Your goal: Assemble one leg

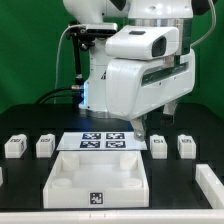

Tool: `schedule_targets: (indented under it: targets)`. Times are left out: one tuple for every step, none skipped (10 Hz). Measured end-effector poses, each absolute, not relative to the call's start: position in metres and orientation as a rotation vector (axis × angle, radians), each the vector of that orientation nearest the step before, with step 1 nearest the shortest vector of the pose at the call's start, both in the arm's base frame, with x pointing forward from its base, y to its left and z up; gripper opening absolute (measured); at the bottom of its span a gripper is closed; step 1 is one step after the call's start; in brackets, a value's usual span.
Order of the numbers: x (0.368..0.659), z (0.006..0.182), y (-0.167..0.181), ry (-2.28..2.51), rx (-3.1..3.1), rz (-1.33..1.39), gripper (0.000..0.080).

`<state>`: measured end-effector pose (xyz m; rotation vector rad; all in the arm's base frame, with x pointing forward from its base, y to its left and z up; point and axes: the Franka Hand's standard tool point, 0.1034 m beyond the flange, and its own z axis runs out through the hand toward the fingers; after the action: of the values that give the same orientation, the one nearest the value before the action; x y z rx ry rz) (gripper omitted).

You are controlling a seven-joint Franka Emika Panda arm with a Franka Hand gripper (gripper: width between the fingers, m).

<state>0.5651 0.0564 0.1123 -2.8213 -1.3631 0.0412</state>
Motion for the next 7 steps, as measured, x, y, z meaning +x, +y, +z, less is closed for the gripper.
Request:
schedule_targets:
  targets:
    - [0.5651,0.1123,0.0564,-1.363,-2.821,0.041,0.0650]
    - [0.5651,0.1123,0.0564,-1.363,-2.821,0.041,0.0650]
    - [0.5651,0.1123,0.0564,-1.363,-2.821,0.041,0.0650]
    - [0.5650,0.1122,0.0564,-1.363,-2.821,0.042,0.0650]
    - [0.5650,0.1120,0.0564,-1.363,-2.821,0.042,0.0650]
    - [0.5649,0.1119,0.0564,-1.363,-2.821,0.042,0.0650]
    - [0.5649,0.1118,0.0564,-1.363,-2.821,0.043,0.0650]
